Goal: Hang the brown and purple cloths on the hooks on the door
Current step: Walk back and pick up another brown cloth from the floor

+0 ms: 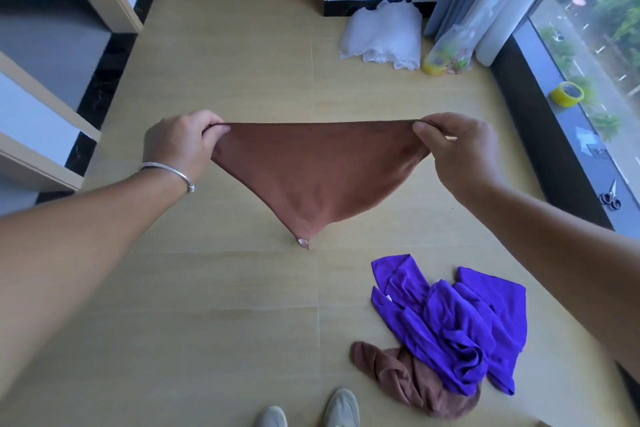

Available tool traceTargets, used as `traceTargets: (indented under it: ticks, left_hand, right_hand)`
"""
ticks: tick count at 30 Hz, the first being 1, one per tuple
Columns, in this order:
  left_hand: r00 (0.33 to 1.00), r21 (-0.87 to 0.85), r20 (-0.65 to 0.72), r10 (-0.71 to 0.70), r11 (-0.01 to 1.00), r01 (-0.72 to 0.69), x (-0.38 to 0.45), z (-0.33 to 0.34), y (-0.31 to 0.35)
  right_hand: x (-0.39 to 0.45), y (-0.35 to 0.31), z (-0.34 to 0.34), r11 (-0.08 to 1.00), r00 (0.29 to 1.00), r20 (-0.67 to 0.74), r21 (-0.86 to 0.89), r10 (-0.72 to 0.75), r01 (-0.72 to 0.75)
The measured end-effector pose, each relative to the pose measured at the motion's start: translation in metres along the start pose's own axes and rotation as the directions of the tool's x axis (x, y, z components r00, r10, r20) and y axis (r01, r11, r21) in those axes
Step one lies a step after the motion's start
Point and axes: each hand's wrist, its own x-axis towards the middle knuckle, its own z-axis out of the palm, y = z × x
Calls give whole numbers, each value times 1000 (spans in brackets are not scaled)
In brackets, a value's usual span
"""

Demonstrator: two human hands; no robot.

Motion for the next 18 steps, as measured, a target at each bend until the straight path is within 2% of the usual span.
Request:
traceTargets:
  ticks: [2, 8, 12, 18]
  left_hand:
    - [1000, -9, -12, 21, 1000, -21, -23, -6, -12]
    - [990, 3, 87, 111, 994, -112, -137, -8, -60]
    - [952, -75, 148, 267, 963, -259, -229, 0, -89]
    - [858, -194, 358, 368, 928, -317, -367, 26, -136]
  right_hand:
    - [-19, 2, 3, 1000, 1000, 13, -18, 0, 0]
    - [-130, 36, 27, 979, 989, 142, -202, 38, -8]
    - [-228, 64, 49, 960, 969, 184, -256, 163, -113]
    - [-371, 123, 88, 896, 901, 243, -358, 360, -262]
